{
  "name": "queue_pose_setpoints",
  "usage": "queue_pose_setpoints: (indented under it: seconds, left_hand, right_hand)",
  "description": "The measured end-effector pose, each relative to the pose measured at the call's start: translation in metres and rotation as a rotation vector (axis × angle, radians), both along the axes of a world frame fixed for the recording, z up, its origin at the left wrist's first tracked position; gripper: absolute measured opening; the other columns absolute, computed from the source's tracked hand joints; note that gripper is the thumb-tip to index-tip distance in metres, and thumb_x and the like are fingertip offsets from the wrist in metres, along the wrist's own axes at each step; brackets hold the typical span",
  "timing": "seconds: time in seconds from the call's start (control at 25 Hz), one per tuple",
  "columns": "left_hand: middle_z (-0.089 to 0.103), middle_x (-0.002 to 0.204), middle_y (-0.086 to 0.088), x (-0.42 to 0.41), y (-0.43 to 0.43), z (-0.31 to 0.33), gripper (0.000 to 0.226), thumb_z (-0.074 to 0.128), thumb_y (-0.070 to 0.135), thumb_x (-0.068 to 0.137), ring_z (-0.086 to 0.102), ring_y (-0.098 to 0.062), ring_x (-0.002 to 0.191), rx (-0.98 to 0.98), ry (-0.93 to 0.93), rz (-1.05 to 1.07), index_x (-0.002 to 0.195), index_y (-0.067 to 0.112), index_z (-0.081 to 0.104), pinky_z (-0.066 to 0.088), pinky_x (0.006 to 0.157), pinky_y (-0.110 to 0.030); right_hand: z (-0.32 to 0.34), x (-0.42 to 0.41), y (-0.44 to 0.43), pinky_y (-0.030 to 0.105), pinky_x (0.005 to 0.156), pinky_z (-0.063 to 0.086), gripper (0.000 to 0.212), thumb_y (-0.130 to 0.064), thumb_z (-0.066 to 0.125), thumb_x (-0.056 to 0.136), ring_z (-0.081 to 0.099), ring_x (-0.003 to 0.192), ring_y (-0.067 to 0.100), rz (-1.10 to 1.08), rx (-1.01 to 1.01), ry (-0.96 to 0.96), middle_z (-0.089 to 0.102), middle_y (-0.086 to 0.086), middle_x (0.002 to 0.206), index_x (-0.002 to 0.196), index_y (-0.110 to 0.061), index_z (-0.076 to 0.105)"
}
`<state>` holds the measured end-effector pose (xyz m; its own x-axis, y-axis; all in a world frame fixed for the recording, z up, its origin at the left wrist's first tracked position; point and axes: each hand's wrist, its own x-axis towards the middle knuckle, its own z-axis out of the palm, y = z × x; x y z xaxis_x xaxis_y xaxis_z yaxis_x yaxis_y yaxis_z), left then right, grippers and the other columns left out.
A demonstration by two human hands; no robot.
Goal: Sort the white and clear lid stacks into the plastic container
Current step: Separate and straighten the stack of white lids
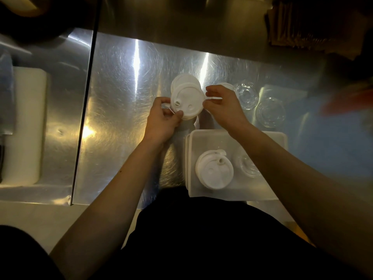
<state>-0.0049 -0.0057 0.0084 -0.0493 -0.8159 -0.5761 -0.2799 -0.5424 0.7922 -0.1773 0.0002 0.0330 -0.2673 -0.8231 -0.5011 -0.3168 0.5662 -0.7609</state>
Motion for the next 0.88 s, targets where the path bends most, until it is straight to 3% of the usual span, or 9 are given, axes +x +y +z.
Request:
queue_pose_setpoints:
  seconds: [0.2, 0.44, 0.72, 0.8, 0.88]
  left_hand:
    - [0.071, 0.106, -0.011, -0.005, -0.003, 0.009, 0.036, 0.068, 0.011, 0.087, 0.072, -0.02, 0.089, 0.06, 0.136, 0.093, 0.116, 0.02, 0.047, 0.061, 0.079, -0.034]
    - [0.071, 0.11, -0.012, -0.01, -0.004, 0.016, 0.043, 0.069, 0.014, 0.087, 0.075, -0.02, 0.09, 0.088, 0.214, 0.136, 0.123, 0.014, 0.045, 0.061, 0.08, -0.032]
    - [0.066, 0.117, -0.01, -0.008, -0.006, 0.031, 0.049, 0.071, 0.019, 0.086, 0.069, -0.02, 0.098, 0.108, 0.277, 0.165, 0.129, 0.011, 0.05, 0.055, 0.058, -0.015]
    - [0.065, 0.12, -0.012, -0.003, -0.013, 0.03, 0.046, 0.071, 0.022, 0.086, 0.068, -0.023, 0.103, 0.078, 0.278, 0.192, 0.128, 0.01, 0.054, 0.056, 0.061, -0.017]
    - [0.067, 0.119, -0.013, 0.005, -0.02, 0.025, 0.044, 0.072, 0.029, 0.085, 0.067, -0.027, 0.108, 0.025, 0.23, 0.128, 0.123, 0.011, 0.059, 0.06, 0.077, -0.03]
  right_hand:
    - [0.001, 0.005, 0.0, 0.032, 0.083, 0.06, 0.037, -0.016, 0.066, 0.089, 0.068, 0.098, 0.02, -0.099, -0.004, -0.191, 0.069, 0.008, 0.106, 0.125, -0.013, 0.057]
    - [0.008, 0.009, 0.003, 0.025, 0.067, 0.061, 0.032, -0.012, 0.067, 0.089, 0.071, 0.079, 0.018, -0.228, -0.012, -0.389, 0.07, 0.006, 0.089, 0.119, -0.008, 0.056]
    - [0.011, 0.001, -0.002, 0.027, 0.069, 0.059, 0.033, -0.012, 0.066, 0.09, 0.073, 0.085, 0.022, -0.149, -0.031, -0.293, 0.071, 0.01, 0.098, 0.122, -0.009, 0.059]
    - [0.01, -0.004, -0.005, 0.028, 0.068, 0.057, 0.032, -0.013, 0.065, 0.09, 0.072, 0.088, 0.023, -0.049, -0.035, -0.228, 0.072, 0.013, 0.101, 0.122, -0.011, 0.062]
    - [0.012, -0.009, -0.009, 0.024, 0.063, 0.055, 0.031, -0.013, 0.065, 0.09, 0.07, 0.086, 0.019, 0.032, -0.048, -0.17, 0.072, 0.01, 0.1, 0.121, -0.013, 0.064]
